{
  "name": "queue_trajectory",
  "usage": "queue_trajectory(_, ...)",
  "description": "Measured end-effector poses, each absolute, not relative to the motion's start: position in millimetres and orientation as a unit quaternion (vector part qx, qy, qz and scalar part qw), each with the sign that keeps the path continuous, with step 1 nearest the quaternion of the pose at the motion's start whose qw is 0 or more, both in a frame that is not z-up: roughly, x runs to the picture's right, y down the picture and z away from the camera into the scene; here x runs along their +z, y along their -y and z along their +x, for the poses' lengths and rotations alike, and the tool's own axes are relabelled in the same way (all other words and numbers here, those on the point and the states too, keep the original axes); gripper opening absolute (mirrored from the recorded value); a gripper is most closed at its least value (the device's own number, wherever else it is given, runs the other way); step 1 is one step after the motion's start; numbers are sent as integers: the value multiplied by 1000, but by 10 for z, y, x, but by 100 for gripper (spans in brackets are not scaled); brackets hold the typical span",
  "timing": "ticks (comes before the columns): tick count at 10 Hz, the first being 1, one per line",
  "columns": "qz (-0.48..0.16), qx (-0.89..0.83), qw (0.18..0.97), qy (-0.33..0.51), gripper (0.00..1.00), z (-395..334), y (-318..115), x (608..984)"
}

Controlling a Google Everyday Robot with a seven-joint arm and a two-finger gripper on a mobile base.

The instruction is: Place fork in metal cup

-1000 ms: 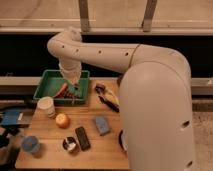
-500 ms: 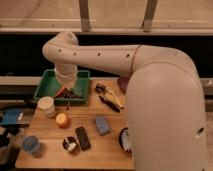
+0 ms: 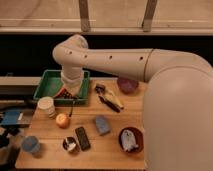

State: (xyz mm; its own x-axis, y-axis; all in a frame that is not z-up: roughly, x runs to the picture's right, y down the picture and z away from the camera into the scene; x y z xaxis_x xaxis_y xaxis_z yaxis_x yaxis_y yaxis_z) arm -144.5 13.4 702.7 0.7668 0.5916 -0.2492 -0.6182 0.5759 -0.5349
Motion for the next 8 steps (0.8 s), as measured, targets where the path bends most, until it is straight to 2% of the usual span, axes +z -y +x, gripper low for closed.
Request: queue_trajectory(8, -331, 318, 887, -42, 0, -1520, -649, 6485)
